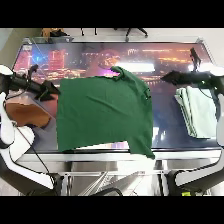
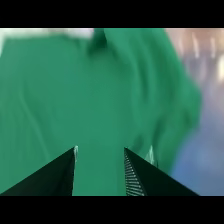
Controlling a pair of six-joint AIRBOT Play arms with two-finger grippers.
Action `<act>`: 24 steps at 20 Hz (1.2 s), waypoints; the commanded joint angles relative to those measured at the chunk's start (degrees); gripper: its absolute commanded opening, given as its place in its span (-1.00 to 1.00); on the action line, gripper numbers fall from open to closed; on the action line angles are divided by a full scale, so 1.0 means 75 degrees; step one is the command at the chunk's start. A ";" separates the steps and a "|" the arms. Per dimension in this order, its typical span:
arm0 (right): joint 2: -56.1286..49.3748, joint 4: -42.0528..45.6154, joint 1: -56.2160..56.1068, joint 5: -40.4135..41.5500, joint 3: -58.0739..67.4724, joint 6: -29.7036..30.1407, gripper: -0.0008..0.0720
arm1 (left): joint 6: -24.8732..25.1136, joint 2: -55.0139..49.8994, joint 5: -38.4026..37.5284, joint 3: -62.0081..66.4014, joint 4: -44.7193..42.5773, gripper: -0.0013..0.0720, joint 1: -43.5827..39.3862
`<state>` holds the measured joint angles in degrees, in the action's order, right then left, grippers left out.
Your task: Fold the shirts.
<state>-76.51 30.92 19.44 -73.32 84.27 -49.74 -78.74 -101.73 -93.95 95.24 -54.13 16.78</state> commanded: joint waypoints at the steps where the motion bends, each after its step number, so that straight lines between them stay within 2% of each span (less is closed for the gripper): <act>1: 0.0906 0.0335 0.0726 -0.0589 -0.2081 0.0047 -0.02 | -0.0303 0.1938 0.0428 -0.3139 -0.1271 0.57 0.0195; 4: 0.1609 0.0332 0.1081 -0.0213 -0.3719 0.0219 -0.02 | -0.0338 0.3410 0.1017 -0.5893 -0.1524 0.57 0.0653; 7: 0.1851 0.0309 0.1105 -0.0090 -0.4345 0.0347 -0.02 | -0.0312 0.4185 0.1606 -0.7624 -0.1641 0.57 0.1279; 10: 0.1929 0.0248 0.1107 -0.0090 -0.4345 0.0353 -0.02 | -0.0073 0.4543 0.2428 -0.8242 -0.1626 0.57 0.1580; 13: 0.2025 -0.0189 0.1105 -0.0090 -0.4345 0.0466 -0.02 | -0.0009 0.4456 0.3107 -0.8314 -0.1443 0.57 0.1422; 14: 0.2028 -0.0289 0.1105 -0.0090 -0.4345 0.0469 -0.02 | 0.0085 0.4322 0.3238 -0.8314 -0.1183 0.57 0.1303; 17: 0.2008 -0.0289 0.1105 -0.0090 -0.4345 0.0522 -0.02 | 0.0901 0.3605 0.3308 -0.8311 0.0163 0.56 0.0659; 20: 0.2008 -0.0233 0.1110 -0.0157 -0.4345 0.0493 -0.01 | 0.1297 0.3022 0.3284 -0.7944 0.0615 -0.81 0.0289; 21: 0.2011 -0.0105 0.1116 -0.0154 -0.4345 0.0382 0.10 | 0.1291 0.2923 0.3212 -0.7670 0.0571 -0.92 0.0262; 22: 0.2011 0.0114 0.1145 -0.0154 -0.4345 0.0198 0.22 | 0.1291 0.2859 0.3089 -0.7338 0.0557 -0.92 0.0268; 24: 0.2011 0.0603 0.1309 -0.0207 -0.4345 -0.0309 0.25 | 0.1230 0.2868 0.2906 -0.6688 0.0379 -0.92 0.0434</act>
<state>-61.47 31.55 28.34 -74.41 51.70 -48.18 -70.35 -78.96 -70.46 39.79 -51.72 19.86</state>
